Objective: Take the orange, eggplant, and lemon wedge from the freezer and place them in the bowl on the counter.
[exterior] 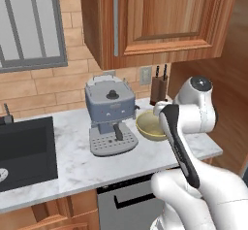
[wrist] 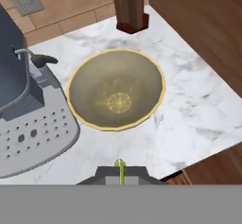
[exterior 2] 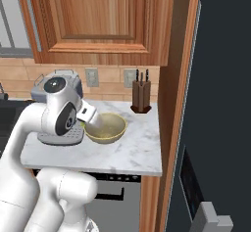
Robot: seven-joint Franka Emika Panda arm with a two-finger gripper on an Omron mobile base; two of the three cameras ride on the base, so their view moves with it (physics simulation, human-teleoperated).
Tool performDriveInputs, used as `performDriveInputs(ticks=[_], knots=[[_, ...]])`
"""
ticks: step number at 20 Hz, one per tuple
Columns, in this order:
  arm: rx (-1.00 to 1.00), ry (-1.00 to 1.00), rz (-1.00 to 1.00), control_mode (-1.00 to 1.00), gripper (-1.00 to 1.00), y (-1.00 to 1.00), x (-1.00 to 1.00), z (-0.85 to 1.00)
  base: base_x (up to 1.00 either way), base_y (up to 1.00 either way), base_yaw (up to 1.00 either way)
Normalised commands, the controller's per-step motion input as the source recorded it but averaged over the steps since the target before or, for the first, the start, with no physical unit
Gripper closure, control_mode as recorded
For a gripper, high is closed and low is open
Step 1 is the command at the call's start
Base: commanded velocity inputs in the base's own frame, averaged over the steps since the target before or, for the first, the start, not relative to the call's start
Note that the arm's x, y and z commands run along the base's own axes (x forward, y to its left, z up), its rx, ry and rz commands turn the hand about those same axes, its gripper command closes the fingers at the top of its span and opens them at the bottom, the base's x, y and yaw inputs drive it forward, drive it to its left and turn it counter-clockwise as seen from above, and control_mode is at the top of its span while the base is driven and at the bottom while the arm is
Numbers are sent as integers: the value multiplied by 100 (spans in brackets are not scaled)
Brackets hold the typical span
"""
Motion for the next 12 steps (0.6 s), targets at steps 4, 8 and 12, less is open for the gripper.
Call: performDriveInputs(ticks=[4, 8, 12], knots=[[0, 0, 0, -100, 100, -11, 59, -42, 0, 0, 0], [0, 0, -1, -100, 100, -15, 64, -21, 0, 0, 0], [0, 0, -1, -100, 100, -14, 61, -23, 0, 0, 0]])
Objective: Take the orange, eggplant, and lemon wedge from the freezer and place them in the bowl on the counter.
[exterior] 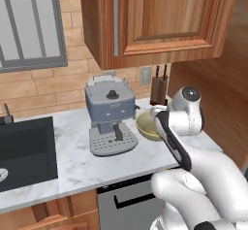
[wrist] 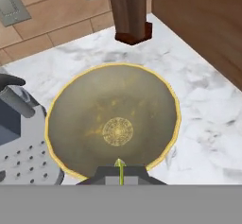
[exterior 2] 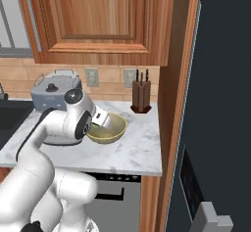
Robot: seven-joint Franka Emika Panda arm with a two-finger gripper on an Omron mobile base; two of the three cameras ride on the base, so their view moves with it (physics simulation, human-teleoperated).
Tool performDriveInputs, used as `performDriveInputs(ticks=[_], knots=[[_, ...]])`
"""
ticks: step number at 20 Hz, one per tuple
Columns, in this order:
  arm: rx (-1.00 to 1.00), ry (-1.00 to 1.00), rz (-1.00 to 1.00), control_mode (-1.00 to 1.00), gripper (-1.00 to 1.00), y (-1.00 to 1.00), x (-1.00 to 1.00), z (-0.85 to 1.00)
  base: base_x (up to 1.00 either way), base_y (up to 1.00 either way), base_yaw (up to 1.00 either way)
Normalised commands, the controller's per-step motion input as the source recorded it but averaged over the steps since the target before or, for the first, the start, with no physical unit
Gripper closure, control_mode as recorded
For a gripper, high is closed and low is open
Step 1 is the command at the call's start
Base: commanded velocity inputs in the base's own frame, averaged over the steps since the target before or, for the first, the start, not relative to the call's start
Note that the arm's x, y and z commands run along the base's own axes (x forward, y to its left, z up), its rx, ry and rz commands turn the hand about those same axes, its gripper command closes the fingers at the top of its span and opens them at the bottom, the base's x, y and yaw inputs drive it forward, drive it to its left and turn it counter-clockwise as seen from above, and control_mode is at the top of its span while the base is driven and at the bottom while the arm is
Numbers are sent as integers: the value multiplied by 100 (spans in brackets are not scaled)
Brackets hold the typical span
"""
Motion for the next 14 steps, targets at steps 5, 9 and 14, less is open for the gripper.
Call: performDriveInputs(ticks=[5, 9, 14], knots=[[0, 2, 0, -100, -100, -12, 60, -38, 0, 0, 0], [0, 1, -1, -100, -100, -3, 63, -32, 0, 0, 0], [0, 4, 0, -100, -100, 0, 21, -8, 0, 0, 0]])
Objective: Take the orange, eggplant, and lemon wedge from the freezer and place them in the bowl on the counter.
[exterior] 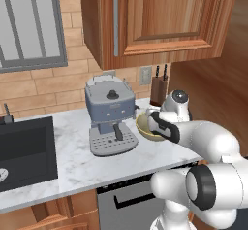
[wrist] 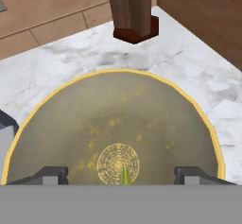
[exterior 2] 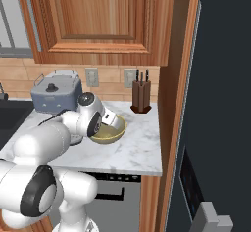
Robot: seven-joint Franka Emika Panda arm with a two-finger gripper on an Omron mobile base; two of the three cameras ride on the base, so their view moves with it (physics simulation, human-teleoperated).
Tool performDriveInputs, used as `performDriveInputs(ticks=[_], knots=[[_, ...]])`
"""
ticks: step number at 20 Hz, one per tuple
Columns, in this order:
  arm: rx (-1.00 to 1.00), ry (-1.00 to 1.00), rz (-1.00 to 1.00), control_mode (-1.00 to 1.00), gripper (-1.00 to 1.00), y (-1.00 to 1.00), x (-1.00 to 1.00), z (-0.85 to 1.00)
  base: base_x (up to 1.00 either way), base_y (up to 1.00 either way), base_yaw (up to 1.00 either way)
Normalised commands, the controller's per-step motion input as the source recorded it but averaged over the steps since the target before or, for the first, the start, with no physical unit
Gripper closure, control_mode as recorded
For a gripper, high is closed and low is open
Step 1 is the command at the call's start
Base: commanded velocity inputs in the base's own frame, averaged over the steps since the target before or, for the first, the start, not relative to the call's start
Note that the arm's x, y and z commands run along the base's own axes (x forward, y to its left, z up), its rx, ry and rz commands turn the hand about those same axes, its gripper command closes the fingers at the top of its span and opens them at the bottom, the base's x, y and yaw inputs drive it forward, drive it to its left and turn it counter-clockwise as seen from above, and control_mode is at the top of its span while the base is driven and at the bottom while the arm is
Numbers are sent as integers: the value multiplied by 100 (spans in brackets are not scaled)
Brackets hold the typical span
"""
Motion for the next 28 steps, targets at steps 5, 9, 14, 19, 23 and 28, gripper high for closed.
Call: performDriveInputs(ticks=[5, 9, 14, 19, 23, 28], knots=[[0, -18, -1, -100, -100, -1, -71, 45, 0, 0, 0], [2, -18, -2, -100, -100, -8, -100, 97, 0, 0, 0], [2, -6, -3, -100, -100, -7, -100, 90, 0, 0, 0], [2, 15, -1, -100, -100, 0, -100, 98, 0, 0, 0], [0, 37, -1, -100, -100, 1, -100, 53, 0, 0, 0], [-2, 10, 0, 100, -100, 5, -40, -1, -60, 5, 0]])
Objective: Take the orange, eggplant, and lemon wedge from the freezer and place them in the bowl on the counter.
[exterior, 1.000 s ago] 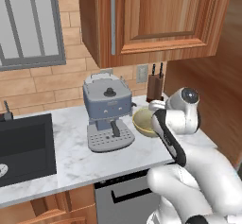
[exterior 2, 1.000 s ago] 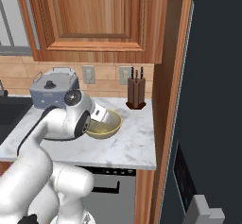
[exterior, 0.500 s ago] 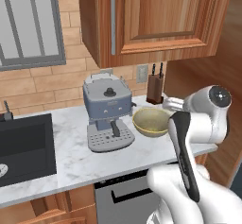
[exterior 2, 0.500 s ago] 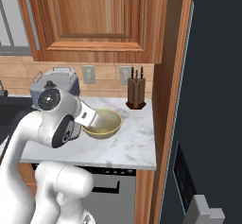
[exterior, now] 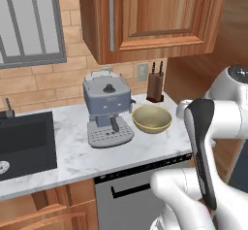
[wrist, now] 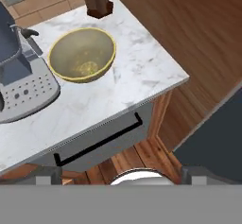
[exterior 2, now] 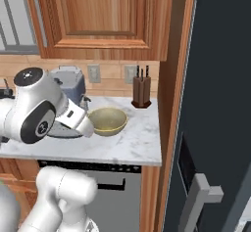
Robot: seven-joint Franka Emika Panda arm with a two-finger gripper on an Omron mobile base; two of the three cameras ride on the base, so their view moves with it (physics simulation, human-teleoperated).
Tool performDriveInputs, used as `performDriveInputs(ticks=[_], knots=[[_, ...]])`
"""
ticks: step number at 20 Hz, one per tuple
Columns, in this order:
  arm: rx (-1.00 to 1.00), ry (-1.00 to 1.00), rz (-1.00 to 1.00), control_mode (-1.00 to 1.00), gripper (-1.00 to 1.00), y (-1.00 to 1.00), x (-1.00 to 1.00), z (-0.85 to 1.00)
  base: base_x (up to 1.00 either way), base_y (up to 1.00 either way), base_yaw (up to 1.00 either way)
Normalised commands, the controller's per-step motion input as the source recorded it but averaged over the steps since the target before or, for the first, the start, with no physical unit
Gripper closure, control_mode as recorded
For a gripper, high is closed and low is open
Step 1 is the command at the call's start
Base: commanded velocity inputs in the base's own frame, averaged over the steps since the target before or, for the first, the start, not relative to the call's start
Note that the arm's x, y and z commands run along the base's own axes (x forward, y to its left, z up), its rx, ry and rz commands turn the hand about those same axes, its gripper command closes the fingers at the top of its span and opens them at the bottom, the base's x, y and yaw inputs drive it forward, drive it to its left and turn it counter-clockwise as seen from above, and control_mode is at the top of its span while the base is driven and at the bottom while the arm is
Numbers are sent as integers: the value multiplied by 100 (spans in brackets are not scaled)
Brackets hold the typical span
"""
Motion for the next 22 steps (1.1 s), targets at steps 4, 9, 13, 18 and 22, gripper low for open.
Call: performDriveInputs(ticks=[4, 9, 13, 18, 22], knots=[[0, 0, 0, 100, -100, 0, 0, 0, -100, 2, 0], [0, 0, 0, 100, -100, 0, 0, 0, -100, -26, -1], [0, 0, 0, 100, -100, 0, 0, 0, -100, -76, -12], [0, 0, 0, 100, -100, 0, 0, 0, -64, -92, -8], [0, 0, 0, 100, -100, 0, 0, 0, -4, -87, 0]])
